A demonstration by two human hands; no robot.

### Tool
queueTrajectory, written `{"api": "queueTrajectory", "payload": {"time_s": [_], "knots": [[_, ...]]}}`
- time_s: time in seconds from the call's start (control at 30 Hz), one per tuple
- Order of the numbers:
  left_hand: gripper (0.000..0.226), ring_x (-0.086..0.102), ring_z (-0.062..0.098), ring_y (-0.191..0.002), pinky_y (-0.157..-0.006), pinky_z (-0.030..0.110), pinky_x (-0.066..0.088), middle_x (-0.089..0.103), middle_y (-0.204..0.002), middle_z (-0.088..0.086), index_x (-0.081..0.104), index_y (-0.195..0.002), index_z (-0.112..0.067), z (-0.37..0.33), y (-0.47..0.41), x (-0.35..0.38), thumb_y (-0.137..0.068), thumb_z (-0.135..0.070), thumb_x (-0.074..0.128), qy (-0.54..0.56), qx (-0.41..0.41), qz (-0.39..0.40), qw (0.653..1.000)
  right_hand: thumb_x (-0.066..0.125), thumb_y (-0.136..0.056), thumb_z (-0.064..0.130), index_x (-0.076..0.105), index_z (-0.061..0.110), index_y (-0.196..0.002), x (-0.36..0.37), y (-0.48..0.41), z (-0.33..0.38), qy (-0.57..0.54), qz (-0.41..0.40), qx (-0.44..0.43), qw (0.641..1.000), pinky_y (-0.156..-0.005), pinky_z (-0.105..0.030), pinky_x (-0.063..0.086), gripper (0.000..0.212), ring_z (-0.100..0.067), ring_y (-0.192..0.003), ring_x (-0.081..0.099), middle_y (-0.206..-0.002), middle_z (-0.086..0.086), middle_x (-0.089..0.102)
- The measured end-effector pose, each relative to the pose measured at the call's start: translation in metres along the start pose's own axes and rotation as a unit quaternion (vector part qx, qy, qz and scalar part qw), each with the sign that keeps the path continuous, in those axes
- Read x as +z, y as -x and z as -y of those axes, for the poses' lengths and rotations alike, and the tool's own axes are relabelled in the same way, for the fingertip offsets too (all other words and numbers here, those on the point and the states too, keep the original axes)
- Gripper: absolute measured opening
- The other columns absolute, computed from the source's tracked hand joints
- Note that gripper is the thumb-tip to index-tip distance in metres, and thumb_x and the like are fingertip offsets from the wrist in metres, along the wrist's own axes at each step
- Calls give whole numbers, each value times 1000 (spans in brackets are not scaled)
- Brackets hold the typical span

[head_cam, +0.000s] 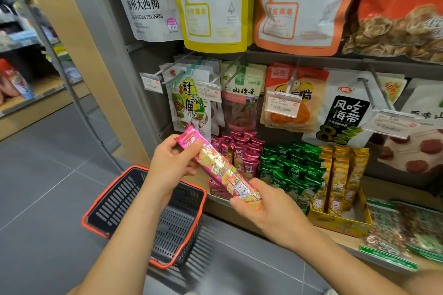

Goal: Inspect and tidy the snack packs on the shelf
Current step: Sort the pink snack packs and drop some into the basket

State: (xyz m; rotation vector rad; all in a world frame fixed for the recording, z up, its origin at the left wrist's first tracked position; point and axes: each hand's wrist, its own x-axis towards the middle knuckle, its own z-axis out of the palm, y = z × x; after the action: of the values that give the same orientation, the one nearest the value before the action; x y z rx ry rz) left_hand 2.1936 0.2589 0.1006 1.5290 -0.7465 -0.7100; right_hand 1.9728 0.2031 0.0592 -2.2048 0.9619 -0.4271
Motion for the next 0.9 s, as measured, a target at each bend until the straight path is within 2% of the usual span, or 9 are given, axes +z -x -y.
{"api": "queueTrajectory", "payload": {"time_s": [0.17, 0.23, 0.3, 0.4, 0.5, 0.57, 0.67, 0.8, 0.9], "knots": [[17, 60, 14, -54, -48, 21, 49, 73, -74, 10, 68, -92, -17, -12, 1, -21, -82, -29, 76, -103, 5, 43, 994, 20, -61, 96, 43, 33, -91, -6, -8, -4, 101, 90, 9, 991, -51, -31, 38, 73, -9, -65, 56, -73, 8, 58], [14, 69, 18, -63, -56, 20, 54, 75, -78, 7, 72, -93, -18, -17, 2, -22, -84, -28, 75, -149, 15, 59, 987, 17, -60, 98, 40, 35, -104, -7, -12, -8, 123, 125, 14, 984, -55, -31, 41, 79, -12, -72, 57, -78, 11, 57], [4, 72, 17, -69, -60, 19, 55, 76, -76, 0, 75, -86, -22, -21, 0, -21, -86, -24, 73, -188, 38, 61, 980, 21, -71, 92, 36, 35, -120, -8, -15, -13, 163, 145, 19, 976, -62, -32, 44, 77, -15, -80, 58, -86, 14, 56], [14, 67, 0, -64, -56, 14, 48, 73, -70, -16, 74, -76, -34, -21, -10, -17, -84, -22, 75, -287, 100, 23, 952, 35, -89, 72, 33, 32, -133, -9, -22, -22, 246, 92, 7, 965, -76, -38, 53, 60, -22, -97, 61, -108, 3, 60], [18, 67, 4, -84, -79, 29, 54, 75, -86, -16, 77, -98, -31, -14, -23, -6, -80, -25, 78, -369, 136, 18, 919, 46, -95, 48, 45, 28, -128, -17, -33, -27, 260, 27, -7, 965, -81, -38, 54, 38, -20, -102, 59, -112, 3, 60], [28, 67, 6, -92, -87, 27, 51, 74, -94, -14, 75, -107, -27, -4, -32, 7, -80, -23, 78, -384, 149, 22, 911, 48, -96, 37, 50, 25, -125, -21, -43, -29, 272, 13, -26, 962, -86, -37, 52, 32, -20, -106, 56, -114, 2, 59], [31, 65, -8, -85, -88, 22, 50, 69, -86, -24, 74, -109, -27, 14, -41, 25, -80, -17, 78, -353, 153, 40, 922, 48, -95, 26, 51, 22, -127, -22, -65, -31, 289, -10, -51, 956, -88, -38, 50, 32, -22, -108, 54, -117, 0, 58], [36, 66, 6, -97, -96, 30, 51, 73, -103, -7, 73, -114, -23, 37, -51, 43, -80, -11, 77, -331, 139, 57, 931, 52, -94, 19, 46, 20, -133, -8, -98, -38, 345, -30, -44, 937, -89, -39, 47, 40, -26, -115, 50, -126, -2, 56], [37, 65, 9, -101, -98, 30, 49, 72, -108, -5, 72, -115, -23, 52, -58, 54, -80, -13, 78, -345, 130, 80, 926, 60, -90, 17, 47, 21, -134, 8, -112, -53, 376, -27, -14, 926, -94, -41, 41, 46, -25, -118, 48, -127, -2, 56]]}}
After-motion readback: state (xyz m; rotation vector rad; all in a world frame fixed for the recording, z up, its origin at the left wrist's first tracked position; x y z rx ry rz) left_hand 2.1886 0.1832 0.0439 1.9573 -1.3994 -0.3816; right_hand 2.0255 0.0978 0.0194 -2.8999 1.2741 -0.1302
